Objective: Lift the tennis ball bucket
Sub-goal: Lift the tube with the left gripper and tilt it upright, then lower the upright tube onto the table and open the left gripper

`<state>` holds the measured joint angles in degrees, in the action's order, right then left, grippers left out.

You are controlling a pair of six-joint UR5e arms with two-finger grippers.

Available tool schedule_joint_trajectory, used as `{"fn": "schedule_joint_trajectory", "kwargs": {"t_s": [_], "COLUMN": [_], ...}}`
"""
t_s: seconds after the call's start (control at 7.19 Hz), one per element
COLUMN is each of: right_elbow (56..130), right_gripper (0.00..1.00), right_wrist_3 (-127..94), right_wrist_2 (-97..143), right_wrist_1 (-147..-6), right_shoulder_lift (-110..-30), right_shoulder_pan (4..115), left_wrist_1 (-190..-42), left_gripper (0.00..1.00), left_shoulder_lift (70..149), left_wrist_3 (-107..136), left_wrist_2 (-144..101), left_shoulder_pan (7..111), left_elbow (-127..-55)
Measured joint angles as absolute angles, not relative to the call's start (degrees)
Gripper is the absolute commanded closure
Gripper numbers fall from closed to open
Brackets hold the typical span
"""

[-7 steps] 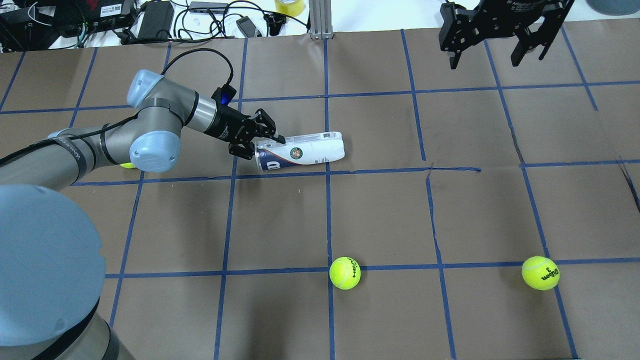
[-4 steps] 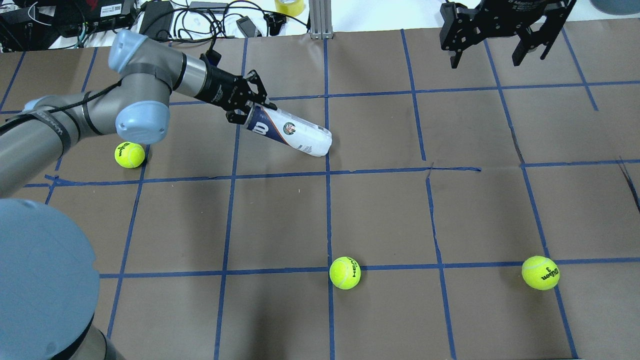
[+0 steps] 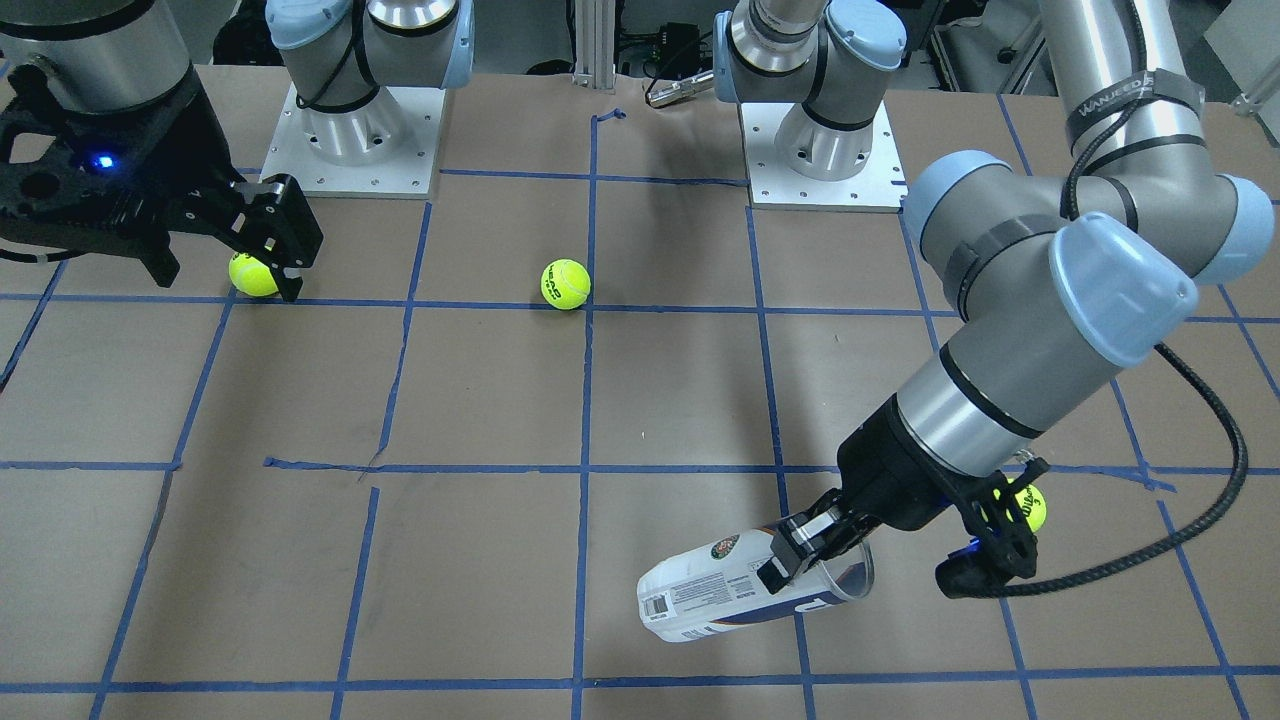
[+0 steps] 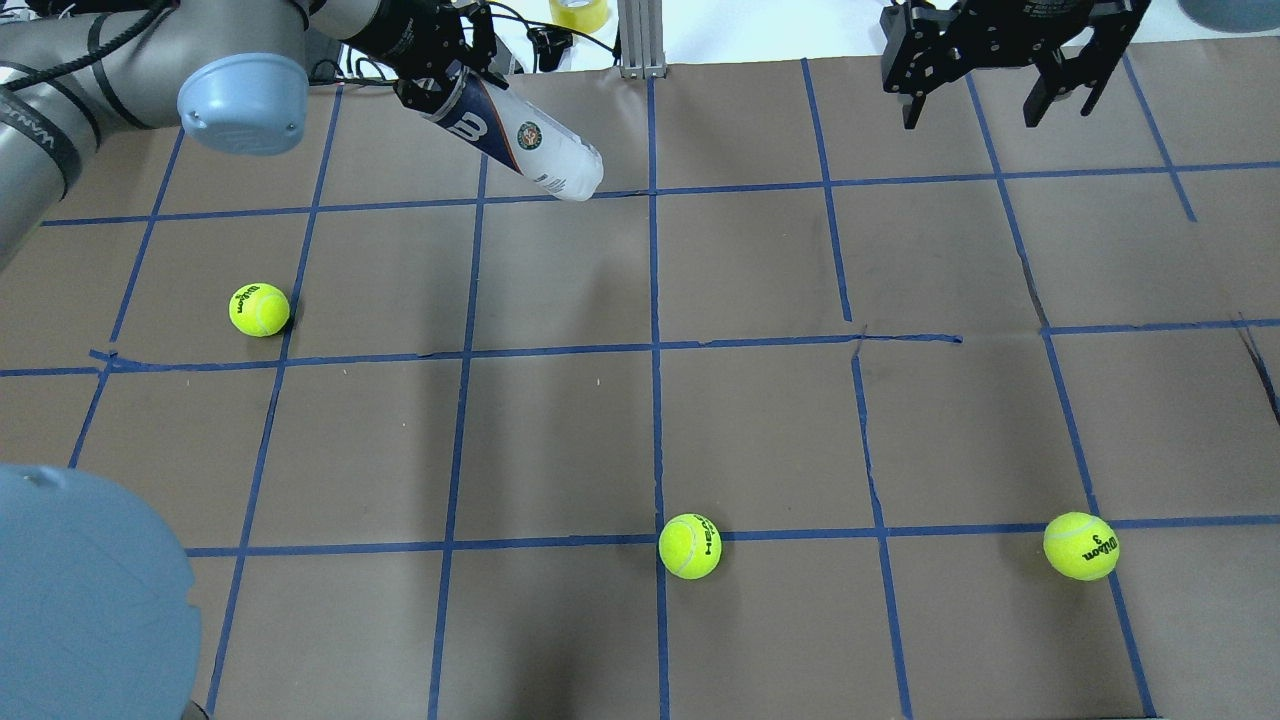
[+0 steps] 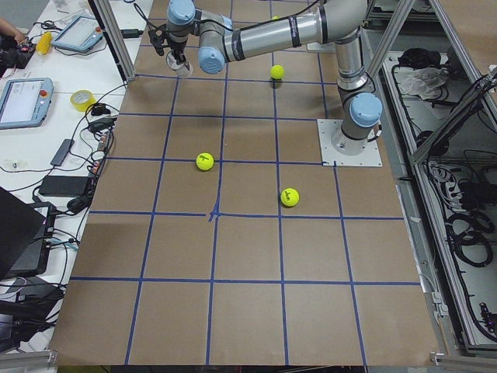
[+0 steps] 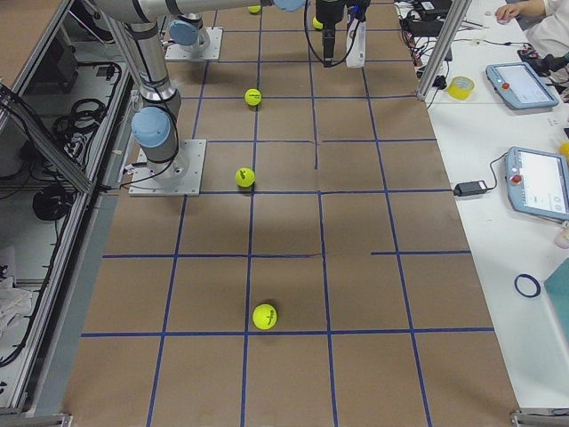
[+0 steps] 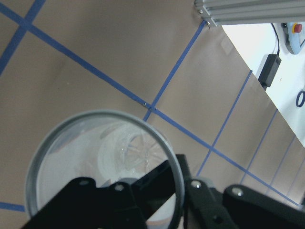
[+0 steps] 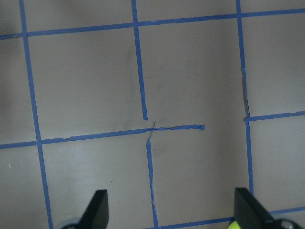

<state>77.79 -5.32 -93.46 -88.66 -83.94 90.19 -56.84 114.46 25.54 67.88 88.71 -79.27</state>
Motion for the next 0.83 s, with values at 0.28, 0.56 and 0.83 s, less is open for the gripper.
{"fn": "schedule_joint_trajectory", "kwargs": {"t_s": [0.28,0.56,0.83], "right_elbow": [77.84,77.84,77.86], "right_gripper": [0.0,0.0,0.0], "right_wrist_3": [-5.43,-5.01,-4.56], "right_wrist_2": [-93.44,-93.39,-93.54], "right_wrist_1": [-88.86,-89.07,-89.31], "right_shoulder_lift": [-83.83,-83.65,-83.62], "right_shoulder_pan": [90.18,90.19,90.2], "left_wrist_1": [-59.89,-61.27,-61.88], "left_gripper": [1.0,1.0,1.0], "left_shoulder_lift": [115.0,116.49,116.92], "left_wrist_3": [6.26,-1.72,-2.85], "left_wrist_2": [79.47,86.7,88.09], "left_shoulder_pan": [92.8,97.31,99.06], "left_elbow": [-78.54,-78.95,-79.94]}}
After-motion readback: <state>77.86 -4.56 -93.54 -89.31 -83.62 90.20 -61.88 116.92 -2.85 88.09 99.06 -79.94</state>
